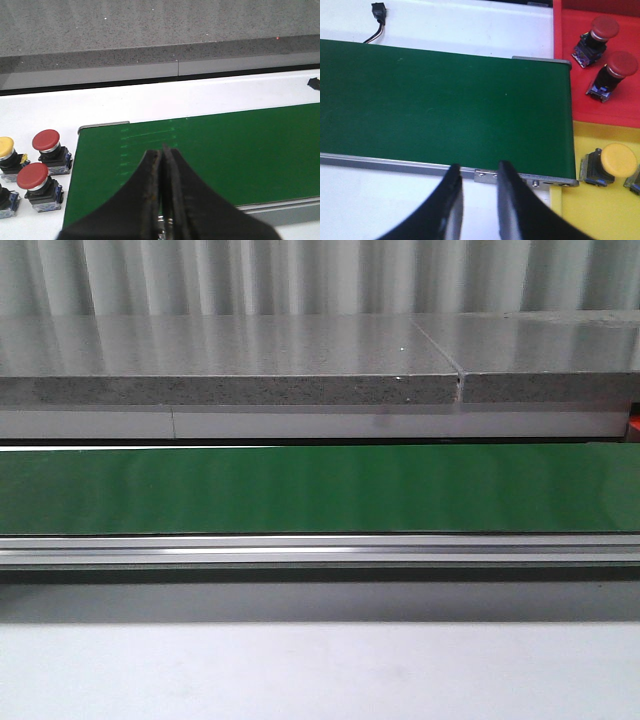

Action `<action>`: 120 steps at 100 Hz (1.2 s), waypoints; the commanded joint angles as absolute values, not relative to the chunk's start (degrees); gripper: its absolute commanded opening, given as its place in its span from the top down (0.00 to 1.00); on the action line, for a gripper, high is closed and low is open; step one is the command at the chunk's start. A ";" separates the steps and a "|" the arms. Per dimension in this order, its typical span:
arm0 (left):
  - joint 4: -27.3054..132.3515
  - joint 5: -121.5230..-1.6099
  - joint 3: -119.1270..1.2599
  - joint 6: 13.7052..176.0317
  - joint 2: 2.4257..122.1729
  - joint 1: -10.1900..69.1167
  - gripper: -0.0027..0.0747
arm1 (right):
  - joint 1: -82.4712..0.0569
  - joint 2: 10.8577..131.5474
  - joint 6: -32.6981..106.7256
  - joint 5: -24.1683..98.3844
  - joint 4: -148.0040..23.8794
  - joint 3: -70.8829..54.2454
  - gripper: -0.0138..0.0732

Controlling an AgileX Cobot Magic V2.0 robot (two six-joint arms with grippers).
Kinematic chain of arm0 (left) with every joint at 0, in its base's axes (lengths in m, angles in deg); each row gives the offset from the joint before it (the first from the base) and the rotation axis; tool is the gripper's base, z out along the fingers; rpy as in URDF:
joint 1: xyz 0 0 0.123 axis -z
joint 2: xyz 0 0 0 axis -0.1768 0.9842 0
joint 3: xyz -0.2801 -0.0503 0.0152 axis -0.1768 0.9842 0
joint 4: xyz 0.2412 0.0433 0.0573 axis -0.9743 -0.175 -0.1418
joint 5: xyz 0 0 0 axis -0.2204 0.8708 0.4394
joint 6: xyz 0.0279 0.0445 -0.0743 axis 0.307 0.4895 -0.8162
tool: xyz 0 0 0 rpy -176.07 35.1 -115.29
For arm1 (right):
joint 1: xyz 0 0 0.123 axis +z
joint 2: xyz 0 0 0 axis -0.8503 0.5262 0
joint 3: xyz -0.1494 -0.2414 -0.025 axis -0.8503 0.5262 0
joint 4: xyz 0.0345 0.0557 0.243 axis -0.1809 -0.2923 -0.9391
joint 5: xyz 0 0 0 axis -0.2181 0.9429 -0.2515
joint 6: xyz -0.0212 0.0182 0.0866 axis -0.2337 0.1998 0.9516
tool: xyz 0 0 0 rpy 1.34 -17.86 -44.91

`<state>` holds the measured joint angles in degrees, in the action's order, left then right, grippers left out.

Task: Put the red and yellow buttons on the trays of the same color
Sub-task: 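Move the left gripper toward the remaining buttons on the table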

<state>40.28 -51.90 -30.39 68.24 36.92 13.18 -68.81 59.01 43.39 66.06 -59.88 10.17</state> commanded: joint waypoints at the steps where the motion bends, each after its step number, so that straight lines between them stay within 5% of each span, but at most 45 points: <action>1: 41.09 -55.97 -31.82 68.06 36.98 13.68 0.99 | -68.53 58.30 42.65 62.99 -60.11 8.88 0.84; 7: 41.09 -55.97 -31.82 68.06 36.98 13.68 0.99 | -68.53 58.30 42.65 62.94 -60.11 8.88 0.92; 55: 41.09 -56.20 -31.82 68.06 36.98 13.68 0.96 | -68.53 58.36 42.65 63.16 -60.11 8.88 0.92; 67: 41.09 -55.93 -31.82 68.06 36.98 13.68 0.78 | -68.53 58.36 42.65 63.16 -60.11 8.88 0.92; 89: 41.09 -55.71 -31.82 68.06 36.98 13.68 0.21 | -68.53 58.36 42.65 63.16 -60.11 8.88 0.92; 120: 40.91 -56.08 -33.16 66.01 37.51 13.14 0.18 | -68.53 58.36 42.65 63.16 -60.11 8.88 0.92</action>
<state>40.28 -51.90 -30.39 68.11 36.92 13.18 -68.81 58.79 43.13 66.06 -59.88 10.43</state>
